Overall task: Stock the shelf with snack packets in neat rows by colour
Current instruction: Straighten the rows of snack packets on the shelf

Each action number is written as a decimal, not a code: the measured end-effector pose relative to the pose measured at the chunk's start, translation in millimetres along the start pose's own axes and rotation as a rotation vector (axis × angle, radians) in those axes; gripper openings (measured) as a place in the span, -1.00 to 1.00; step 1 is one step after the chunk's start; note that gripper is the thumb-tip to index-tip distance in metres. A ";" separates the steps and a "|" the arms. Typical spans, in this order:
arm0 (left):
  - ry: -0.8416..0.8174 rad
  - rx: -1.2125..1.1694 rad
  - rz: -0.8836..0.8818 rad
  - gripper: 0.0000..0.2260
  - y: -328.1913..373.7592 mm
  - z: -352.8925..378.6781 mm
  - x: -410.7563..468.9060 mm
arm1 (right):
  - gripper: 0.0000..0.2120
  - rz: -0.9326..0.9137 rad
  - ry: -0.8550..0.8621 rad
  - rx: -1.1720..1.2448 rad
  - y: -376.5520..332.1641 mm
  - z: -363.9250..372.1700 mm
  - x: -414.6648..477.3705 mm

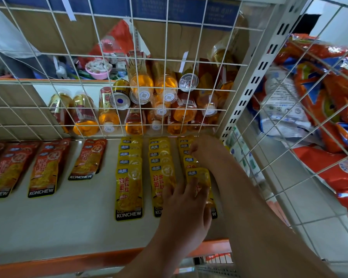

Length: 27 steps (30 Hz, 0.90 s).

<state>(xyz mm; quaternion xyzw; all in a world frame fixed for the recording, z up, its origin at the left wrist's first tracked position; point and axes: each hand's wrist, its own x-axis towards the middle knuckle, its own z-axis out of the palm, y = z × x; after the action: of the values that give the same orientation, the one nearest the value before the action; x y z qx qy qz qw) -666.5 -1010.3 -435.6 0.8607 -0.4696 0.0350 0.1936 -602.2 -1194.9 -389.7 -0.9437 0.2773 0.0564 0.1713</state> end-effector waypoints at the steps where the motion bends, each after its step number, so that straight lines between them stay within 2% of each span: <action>1: 0.001 0.000 -0.001 -0.61 0.0 0.2 -0.1 | -0.82 -0.001 0.000 -0.002 -0.6 -1.1 0.0; 12: -0.003 0.007 -0.003 -0.60 0.0 -0.2 1.0 | -0.73 0.009 0.070 0.081 -6.5 -8.8 -13.3; 19: 0.018 0.030 -0.003 -0.64 -0.7 1.9 1.7 | -0.78 0.035 0.180 0.215 -5.3 -26.3 -22.9; 27: 0.036 0.056 -0.003 -0.63 -3.3 7.4 2.2 | -0.79 0.079 0.173 0.219 -6.0 -28.2 -24.9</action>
<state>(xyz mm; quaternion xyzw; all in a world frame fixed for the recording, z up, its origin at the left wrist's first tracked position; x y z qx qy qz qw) -663.4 -1013.1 -442.9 0.8657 -0.4636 0.0636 0.1778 -619.5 -1187.6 -356.6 -0.9090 0.3326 -0.0493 0.2462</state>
